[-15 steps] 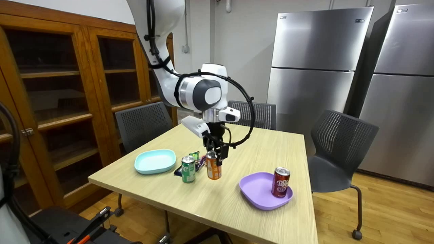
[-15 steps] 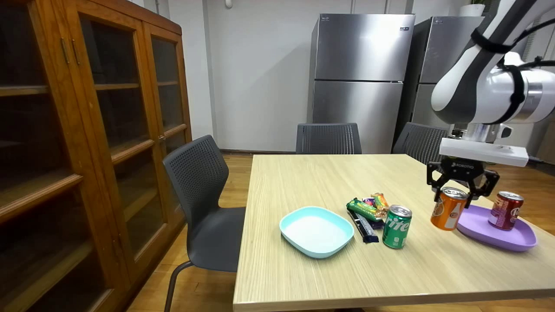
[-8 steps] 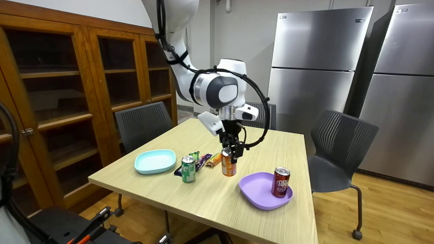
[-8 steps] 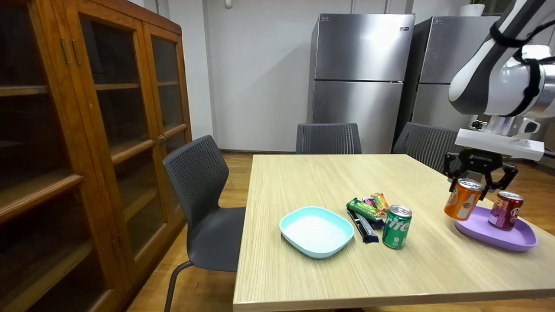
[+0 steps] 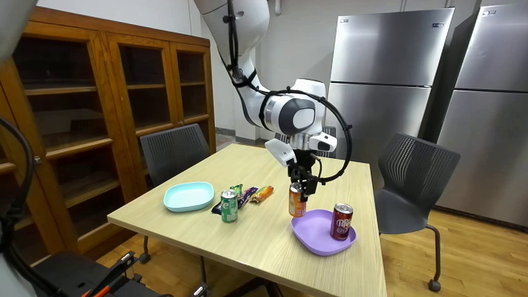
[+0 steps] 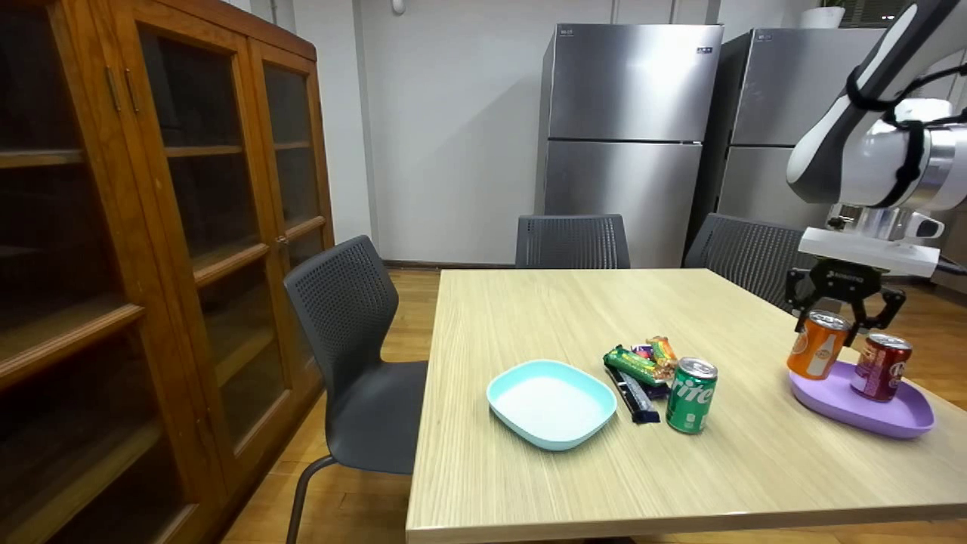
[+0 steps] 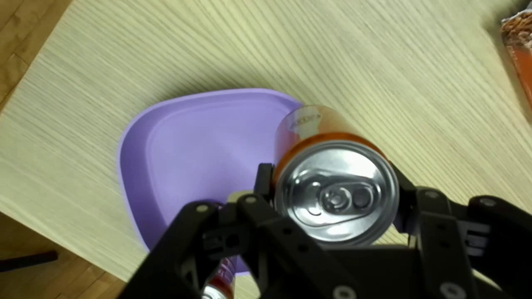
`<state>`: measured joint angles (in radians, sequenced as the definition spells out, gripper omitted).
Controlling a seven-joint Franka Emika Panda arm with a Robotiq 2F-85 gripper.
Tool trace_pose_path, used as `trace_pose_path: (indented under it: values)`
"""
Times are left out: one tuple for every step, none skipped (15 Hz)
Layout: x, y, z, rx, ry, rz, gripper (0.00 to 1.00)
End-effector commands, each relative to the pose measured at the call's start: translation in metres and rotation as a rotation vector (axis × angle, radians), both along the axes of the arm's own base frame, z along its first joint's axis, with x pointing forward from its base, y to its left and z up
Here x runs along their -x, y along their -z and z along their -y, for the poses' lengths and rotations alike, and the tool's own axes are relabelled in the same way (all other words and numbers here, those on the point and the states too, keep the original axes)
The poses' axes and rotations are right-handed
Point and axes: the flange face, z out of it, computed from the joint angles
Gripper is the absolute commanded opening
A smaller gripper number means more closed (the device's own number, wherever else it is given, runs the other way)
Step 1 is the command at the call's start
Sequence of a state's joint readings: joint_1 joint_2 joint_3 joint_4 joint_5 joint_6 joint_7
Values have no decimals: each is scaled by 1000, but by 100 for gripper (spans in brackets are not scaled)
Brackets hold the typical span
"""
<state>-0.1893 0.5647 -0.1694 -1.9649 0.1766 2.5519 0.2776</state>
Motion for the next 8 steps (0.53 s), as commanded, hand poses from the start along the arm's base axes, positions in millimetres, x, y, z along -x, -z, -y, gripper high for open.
trace_pose_path:
  values:
    - [-33, 6, 15, -20, 31, -26, 38]
    - [-40, 8, 17, -19, 34, -31, 38]
    - [-46, 11, 19, -20, 35, -38, 38]
    - [-52, 14, 21, -19, 38, -47, 38]
    - [-57, 17, 22, -13, 41, -56, 38]
    - [-61, 20, 25, -11, 45, -61, 38]
    - [-66, 21, 28, -9, 50, -66, 38]
    - [-70, 21, 31, -11, 54, -69, 38]
